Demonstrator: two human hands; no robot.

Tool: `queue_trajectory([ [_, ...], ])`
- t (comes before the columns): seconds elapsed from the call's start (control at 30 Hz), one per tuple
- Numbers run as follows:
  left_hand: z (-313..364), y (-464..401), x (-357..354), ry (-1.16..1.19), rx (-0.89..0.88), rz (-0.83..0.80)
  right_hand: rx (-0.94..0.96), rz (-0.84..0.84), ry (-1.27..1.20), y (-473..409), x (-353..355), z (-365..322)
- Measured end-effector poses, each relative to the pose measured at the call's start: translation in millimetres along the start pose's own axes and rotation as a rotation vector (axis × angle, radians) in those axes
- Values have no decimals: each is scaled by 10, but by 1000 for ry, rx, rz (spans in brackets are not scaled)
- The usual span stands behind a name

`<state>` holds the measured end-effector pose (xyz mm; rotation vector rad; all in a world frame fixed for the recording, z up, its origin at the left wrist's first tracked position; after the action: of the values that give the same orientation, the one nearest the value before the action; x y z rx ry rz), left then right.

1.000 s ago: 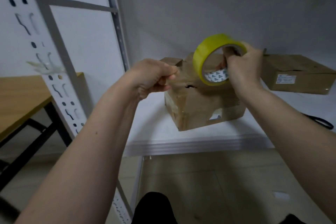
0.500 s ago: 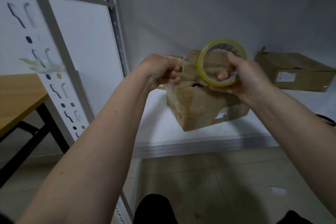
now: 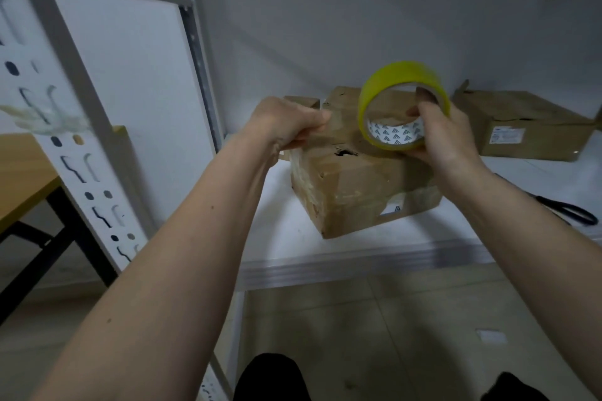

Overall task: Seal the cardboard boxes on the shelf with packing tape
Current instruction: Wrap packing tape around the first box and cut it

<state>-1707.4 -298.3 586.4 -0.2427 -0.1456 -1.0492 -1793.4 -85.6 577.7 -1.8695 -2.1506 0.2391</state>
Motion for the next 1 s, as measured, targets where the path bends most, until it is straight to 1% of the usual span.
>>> queue_trajectory([
  [0.07, 16, -43, -11, 52, -18, 28, -31, 6, -45, -5, 11, 32],
  [0.13, 36, -104, -40, 28, -35, 35, -41, 26, -57, -9, 36, 33],
  [0.23, 7, -163, -143, -46, -15, -28, -44, 42, 49, -9, 115, 3],
  [0.3, -50, -190, -214, -75, 4, -67, -72, 22, 75, -5, 139, 49],
  [0.4, -81, -228, -296, -102, -2, -87, -149, 11, 9, 49, 138, 169],
  [0.53, -22, -229, -343, -181, -12, -96, -180, 39, -54, 69, 129, 227],
  [0.7, 42, -98, -276, -316, 40, -88, -232, 4, -75, -6, 92, 354],
  [0.83, -48, 8, -215, -291, 86, -66, -165, -27, -25, -73, 102, 336],
  [1.0, -6, 54, -251, -65, 33, 7, -135, -50, -26, -95, 121, 188],
])
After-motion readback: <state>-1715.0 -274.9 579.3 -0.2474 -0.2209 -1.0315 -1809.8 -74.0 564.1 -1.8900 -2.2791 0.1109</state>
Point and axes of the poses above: each hand's wrist, its own y-axis away from the middle knuckle, its own x-axis out of the back of the hand, z = x × y, the point moved 9 cm from there along -y, towards the middle knuckle, and after that the axes turned 3 degrees about y, right-handed, at the moved point
